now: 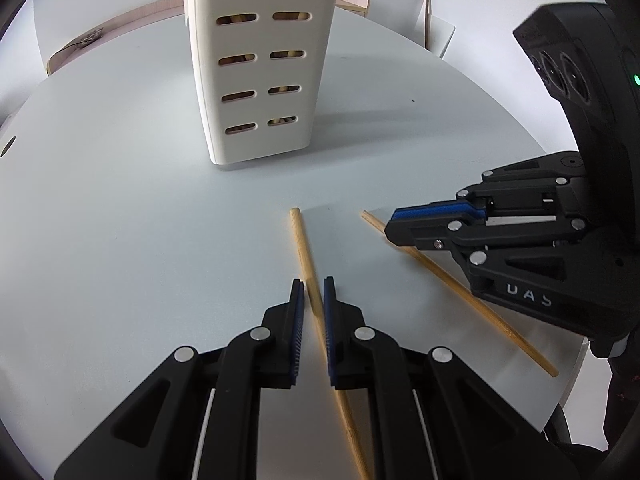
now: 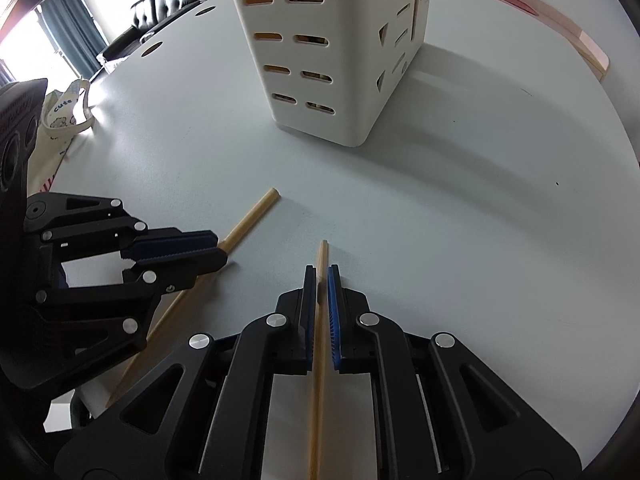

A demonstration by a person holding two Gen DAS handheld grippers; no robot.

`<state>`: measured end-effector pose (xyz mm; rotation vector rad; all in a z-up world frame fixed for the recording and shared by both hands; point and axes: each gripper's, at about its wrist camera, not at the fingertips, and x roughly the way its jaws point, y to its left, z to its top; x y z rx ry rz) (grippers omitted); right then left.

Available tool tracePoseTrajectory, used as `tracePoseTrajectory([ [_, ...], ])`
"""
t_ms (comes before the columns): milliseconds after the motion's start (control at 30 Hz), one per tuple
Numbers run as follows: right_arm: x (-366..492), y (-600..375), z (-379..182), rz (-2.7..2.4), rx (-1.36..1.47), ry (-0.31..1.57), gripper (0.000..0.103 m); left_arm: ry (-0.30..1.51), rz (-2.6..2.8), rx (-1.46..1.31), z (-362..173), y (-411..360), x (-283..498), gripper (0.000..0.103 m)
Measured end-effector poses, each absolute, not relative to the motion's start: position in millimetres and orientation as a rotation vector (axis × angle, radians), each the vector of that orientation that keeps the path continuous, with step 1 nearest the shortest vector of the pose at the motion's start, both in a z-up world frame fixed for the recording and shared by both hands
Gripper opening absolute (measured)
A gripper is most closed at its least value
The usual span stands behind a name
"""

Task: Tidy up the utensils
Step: 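Close the left gripper on one chopstick while the right closes on another, then lift both chopsticks and carry them over the white holder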

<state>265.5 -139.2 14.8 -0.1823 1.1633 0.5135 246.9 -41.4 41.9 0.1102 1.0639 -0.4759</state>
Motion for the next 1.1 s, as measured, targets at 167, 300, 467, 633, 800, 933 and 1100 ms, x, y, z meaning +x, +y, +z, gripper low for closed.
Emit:
tracePoseTrajectory([
  [167, 259, -137, 12, 0.512, -0.206, 1.168, 0.009, 1.071, -0.476, 0.087, 42, -42, 255, 0.021],
  [300, 256, -134, 12, 0.502, -0.243, 1.158, 0.009, 1.079, -0.480, 0.072, 41, -44, 258, 0.021],
  [467, 253, -127, 12, 0.479, -0.297, 1.151, 0.009, 1.079, -0.439, 0.106, 42, -41, 255, 0.008],
  [633, 249, -131, 11, 0.463, -0.290, 1.121, 0.005, 1.069, -0.405, 0.094, 41, -42, 254, 0.006],
  [800, 251, -148, 12, 0.495, -0.173, 1.104, 0.004, 1.047, -0.389, 0.036, 39, -40, 251, 0.006],
  [933, 247, -175, 24, 0.543, -0.017, 1.028, 0.004, 0.977, -0.413, -0.021, 50, -24, 237, 0.006],
  [1100, 235, -197, 42, 0.586, 0.119, 0.936, 0.004, 0.875, -0.421, -0.096, 69, -9, 222, 0.006],
])
